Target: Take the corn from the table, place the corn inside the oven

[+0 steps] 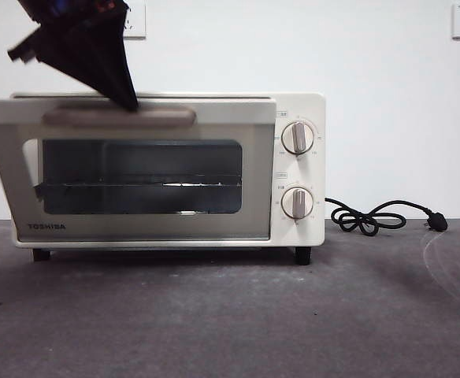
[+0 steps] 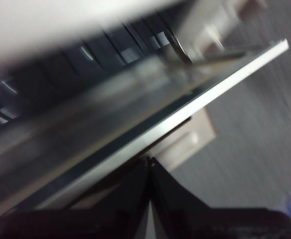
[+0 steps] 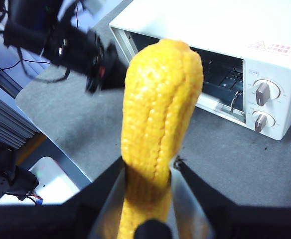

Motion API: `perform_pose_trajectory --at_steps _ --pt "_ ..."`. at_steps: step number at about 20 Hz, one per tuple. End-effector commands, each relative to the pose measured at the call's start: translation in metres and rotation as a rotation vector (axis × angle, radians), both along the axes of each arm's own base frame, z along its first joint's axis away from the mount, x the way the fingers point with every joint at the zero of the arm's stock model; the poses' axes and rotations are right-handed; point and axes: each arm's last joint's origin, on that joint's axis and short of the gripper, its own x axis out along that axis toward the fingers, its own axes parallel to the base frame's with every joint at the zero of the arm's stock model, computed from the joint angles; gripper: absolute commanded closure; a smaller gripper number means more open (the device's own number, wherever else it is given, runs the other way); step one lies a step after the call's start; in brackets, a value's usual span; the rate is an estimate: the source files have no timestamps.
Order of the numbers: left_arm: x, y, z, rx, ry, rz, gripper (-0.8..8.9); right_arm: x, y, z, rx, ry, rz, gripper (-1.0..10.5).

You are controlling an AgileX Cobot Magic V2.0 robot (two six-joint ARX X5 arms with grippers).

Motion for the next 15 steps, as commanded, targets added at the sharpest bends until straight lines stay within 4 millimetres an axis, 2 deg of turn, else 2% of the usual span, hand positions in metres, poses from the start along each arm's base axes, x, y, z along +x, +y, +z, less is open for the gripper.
perform_pose_trajectory --at_steps 1,9,13,15 --pt "-0.002 -0.004 -0.034 0.131 0.125 0.002 8.19 0.000 0.000 0.002 0.001 -0.012 0.007 9.6" --pt "-0.018 -0.021 -0.035 0.156 0.164 -0.072 8.19 -0.001 0.000 0.002 0.001 -0.012 0.021 9.6" --pt "-0.036 -0.029 -0.036 0.196 0.224 -0.124 8.19 -0.001 0.001 0.001 0.007 -0.006 0.066 9.6" --pt "-0.048 -0.034 -0.027 0.184 0.197 -0.168 8.19 0.000 0.003 0.001 0.002 -0.007 0.069 9.6"
